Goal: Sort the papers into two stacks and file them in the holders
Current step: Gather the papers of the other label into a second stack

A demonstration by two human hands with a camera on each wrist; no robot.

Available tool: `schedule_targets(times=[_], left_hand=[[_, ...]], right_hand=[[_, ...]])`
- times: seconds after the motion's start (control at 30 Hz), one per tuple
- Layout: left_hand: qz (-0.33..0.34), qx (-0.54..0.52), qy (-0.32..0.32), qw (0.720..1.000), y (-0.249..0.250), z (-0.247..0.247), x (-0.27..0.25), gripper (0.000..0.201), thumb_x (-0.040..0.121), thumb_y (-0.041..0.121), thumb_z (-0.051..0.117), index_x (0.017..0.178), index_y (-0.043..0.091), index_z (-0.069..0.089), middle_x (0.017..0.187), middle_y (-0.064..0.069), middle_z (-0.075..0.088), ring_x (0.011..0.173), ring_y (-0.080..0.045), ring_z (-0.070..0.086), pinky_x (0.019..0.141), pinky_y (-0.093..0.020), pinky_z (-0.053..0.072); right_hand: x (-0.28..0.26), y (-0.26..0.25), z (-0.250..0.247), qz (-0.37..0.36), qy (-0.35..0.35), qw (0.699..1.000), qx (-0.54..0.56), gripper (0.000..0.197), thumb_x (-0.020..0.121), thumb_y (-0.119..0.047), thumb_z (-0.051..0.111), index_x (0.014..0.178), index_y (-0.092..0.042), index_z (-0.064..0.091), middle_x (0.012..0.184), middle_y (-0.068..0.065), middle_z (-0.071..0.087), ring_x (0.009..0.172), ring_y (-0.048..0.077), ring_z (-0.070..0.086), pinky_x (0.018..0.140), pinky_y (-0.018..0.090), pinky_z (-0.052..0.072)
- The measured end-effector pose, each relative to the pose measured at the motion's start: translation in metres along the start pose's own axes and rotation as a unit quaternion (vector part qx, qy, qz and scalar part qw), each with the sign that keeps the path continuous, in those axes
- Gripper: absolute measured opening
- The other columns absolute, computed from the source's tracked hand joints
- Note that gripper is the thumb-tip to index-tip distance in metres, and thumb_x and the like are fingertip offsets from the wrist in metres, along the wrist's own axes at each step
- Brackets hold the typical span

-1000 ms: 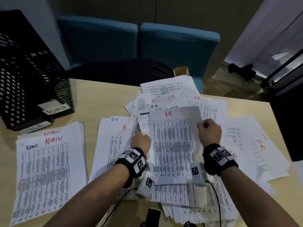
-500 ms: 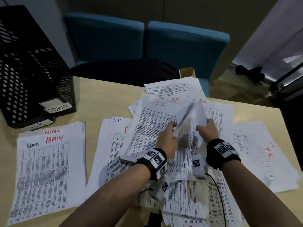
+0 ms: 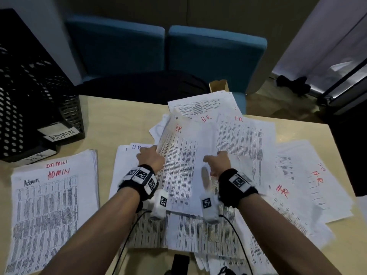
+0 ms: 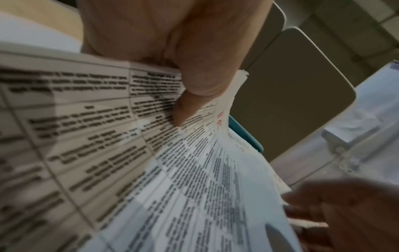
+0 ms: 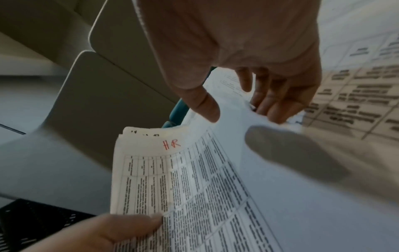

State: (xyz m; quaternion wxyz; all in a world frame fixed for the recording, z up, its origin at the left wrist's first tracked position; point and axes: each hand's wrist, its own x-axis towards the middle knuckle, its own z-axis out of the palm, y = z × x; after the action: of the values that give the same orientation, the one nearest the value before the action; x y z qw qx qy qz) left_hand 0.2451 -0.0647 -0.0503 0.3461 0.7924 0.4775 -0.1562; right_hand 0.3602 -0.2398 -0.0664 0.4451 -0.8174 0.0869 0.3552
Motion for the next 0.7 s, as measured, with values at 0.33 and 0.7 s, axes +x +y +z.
schedule_targets(times=[0.33,0.7], left_hand=[[0.134,-0.196,0.083,0.968,0.004,0.003,-0.047,0.063,0.091,-0.003,0.044,0.142,0.027,0.021,0.094,-0.009,0.064,0.052,-0.021,0.052,0.043,-0.027,0.042],[0.259,0.012,-0.029,0.965,-0.012,0.071,-0.118,0.031,0.094,-0.001,0.047,0.123,0.008,0.049,0.090,-0.008,0.064,0.066,-0.021,0.061,0.058,-0.031,0.057]], right_hand=[[-0.023,0.001,-0.006,-0.061,-0.009,0.998,-0.008,0.040,0.071,0.003,0.054,0.111,0.007,0.057,0.095,0.018,0.061,0.089,0.030,0.059,0.073,0.033,0.048],[-0.071,0.067,-0.063,-0.034,0.034,0.980,-0.192,0.017,0.081,0.001,0.048,0.096,0.000,0.057,0.093,0.018,0.062,0.090,0.032,0.061,0.072,0.032,0.051]])
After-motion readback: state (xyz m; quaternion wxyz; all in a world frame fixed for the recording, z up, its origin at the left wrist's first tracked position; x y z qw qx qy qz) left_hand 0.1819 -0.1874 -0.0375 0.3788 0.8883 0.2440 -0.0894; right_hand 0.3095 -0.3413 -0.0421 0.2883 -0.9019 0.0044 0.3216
